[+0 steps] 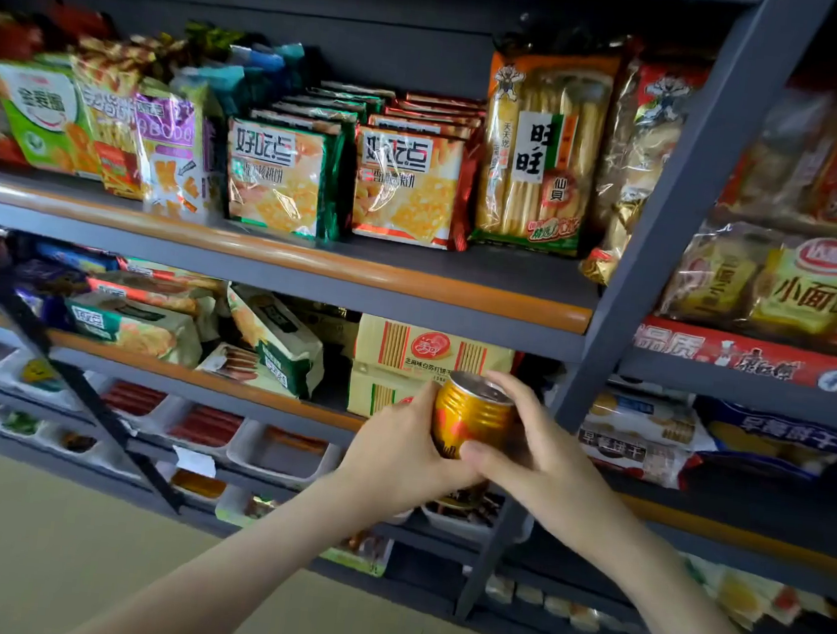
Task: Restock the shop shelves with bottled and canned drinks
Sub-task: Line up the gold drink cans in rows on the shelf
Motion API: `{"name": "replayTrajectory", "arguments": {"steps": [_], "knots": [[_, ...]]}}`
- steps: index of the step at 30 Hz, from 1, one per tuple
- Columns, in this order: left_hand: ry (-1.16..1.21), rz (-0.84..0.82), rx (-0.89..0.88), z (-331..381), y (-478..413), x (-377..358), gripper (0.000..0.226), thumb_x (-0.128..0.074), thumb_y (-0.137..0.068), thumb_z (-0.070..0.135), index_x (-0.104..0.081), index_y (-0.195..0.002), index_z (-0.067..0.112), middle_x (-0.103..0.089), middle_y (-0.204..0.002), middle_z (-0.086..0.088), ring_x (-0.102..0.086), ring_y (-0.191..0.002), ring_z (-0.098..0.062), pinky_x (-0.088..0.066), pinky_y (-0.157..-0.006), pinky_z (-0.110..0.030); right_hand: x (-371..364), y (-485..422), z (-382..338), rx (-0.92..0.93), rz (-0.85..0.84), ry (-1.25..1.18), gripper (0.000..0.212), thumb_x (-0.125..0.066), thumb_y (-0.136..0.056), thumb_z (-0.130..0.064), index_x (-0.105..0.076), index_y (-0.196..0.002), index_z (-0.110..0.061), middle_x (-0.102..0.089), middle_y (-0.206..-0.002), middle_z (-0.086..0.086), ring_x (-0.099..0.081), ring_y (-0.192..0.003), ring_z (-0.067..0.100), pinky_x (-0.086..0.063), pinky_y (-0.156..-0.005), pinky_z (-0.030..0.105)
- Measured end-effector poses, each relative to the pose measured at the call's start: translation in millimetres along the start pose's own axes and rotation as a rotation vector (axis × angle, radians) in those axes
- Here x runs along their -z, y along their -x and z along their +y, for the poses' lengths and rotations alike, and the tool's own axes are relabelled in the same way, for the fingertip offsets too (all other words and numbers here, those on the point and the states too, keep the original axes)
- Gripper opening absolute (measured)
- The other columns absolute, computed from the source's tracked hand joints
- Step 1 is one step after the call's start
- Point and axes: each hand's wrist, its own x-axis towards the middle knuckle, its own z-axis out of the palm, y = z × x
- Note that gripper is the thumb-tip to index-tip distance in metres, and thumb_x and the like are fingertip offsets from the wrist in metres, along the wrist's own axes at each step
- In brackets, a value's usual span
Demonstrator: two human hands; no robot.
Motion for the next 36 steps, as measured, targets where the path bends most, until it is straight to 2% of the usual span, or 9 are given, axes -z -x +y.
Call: {"name": "replayTrajectory", "arguments": {"steps": [3,7,11,15,17,21,27,31,36], "knots": [[0.037,0.023,0.0,17,-16,17,0.059,-0.068,-0.071,0.061,-0.048,-0.111,0.022,-0.062,-0.079,0.01,-0.062,-0.071,-0.011,-0.049,-0.063,-0.021,12,-9,-18,0.054,0.065,-0.04,0.07,-0.062,-0.075,-0.055,-0.028,-0.136,-0.054,-0.042,-0.132,-0.024,-0.05,-0.113,-0.005,-0.046,-0.095,0.022],[-0.062,0.125,-0.07,40,-41,56,0.071,-0.059,-0.06,0.064,-0.046,-0.113,0.018,-0.066,-0.089,0.003,-0.065,-0.083,-0.02,-0.051,-0.073,-0.035,34,-30,-57,0.196,0.161,-0.016,0.066,-0.073,-0.078,-0.042,-0.037,-0.132,-0.051,-0.048,-0.125,-0.028,-0.051,-0.107,-0.012,-0.044,-0.089,0.016],[0.14,0.037,-0.253,50,-62,115,0.078,-0.072,-0.067,0.06,-0.042,-0.128,0.022,-0.065,-0.103,0.009,-0.062,-0.09,-0.002,-0.05,-0.079,-0.024,48,-48,-110,0.376,0.286,0.052,0.069,-0.079,-0.074,-0.036,-0.045,-0.134,-0.041,-0.054,-0.121,-0.026,-0.053,-0.111,-0.006,-0.048,-0.096,0.026],[0.374,-0.044,-0.449,46,-91,186,0.054,-0.062,-0.08,0.043,-0.049,-0.129,0.023,-0.065,-0.117,0.001,-0.062,-0.107,-0.01,-0.049,-0.093,-0.029,59,-67,-166,0.517,0.47,0.039,0.067,-0.079,-0.07,-0.045,-0.051,-0.13,-0.039,-0.057,-0.124,-0.017,-0.056,-0.113,0.003,-0.049,-0.099,0.038],[0.422,0.08,-0.527,47,-107,213,0.039,-0.055,-0.086,0.033,-0.056,-0.121,0.017,-0.067,-0.11,0.0,-0.062,-0.103,-0.011,-0.051,-0.092,-0.031,61,-74,-194,0.573,0.578,0.037,0.065,-0.077,-0.069,-0.051,-0.051,-0.128,-0.039,-0.058,-0.124,-0.014,-0.057,-0.114,0.005,-0.049,-0.098,0.038],[0.134,0.513,-0.714,61,-133,253,0.023,-0.05,-0.095,0.024,-0.062,-0.11,0.012,-0.066,-0.098,0.008,-0.062,-0.089,-0.004,-0.051,-0.082,-0.026,68,-88,-239,0.683,0.768,-0.003,0.058,-0.076,-0.076,-0.041,-0.049,-0.126,-0.032,-0.057,-0.126,-0.008,-0.056,-0.114,0.007,-0.051,-0.097,0.039],[-0.259,0.804,-0.911,85,-178,275,0.035,-0.047,-0.091,0.026,-0.059,-0.116,0.004,-0.06,-0.108,-0.014,-0.055,-0.1,-0.029,-0.036,-0.082,-0.028,99,-99,-273,0.636,0.911,-0.082,0.053,-0.076,-0.07,-0.044,-0.052,-0.115,-0.033,-0.059,-0.123,-0.002,-0.062,-0.11,0.013,-0.055,-0.09,0.044],[-0.419,0.83,-0.88,97,-205,278,0.046,-0.042,-0.09,0.032,-0.055,-0.125,0.005,-0.057,-0.119,-0.017,-0.053,-0.107,-0.034,-0.04,-0.084,-0.037,122,-111,-289,0.564,0.923,-0.063,0.055,-0.07,-0.083,-0.042,-0.048,-0.129,-0.024,-0.061,-0.121,-0.005,-0.065,-0.103,0.008,-0.058,-0.083,0.032],[-0.536,0.776,-0.788,103,-224,277,0.061,-0.028,-0.089,0.043,-0.051,-0.131,0.005,-0.054,-0.124,-0.018,-0.051,-0.111,-0.034,-0.04,-0.088,-0.04,144,-128,-303,0.538,0.968,0.065,0.055,-0.074,-0.077,-0.044,-0.049,-0.123,-0.029,-0.059,-0.12,-0.006,-0.062,-0.104,0.01,-0.058,-0.084,0.033]]}}
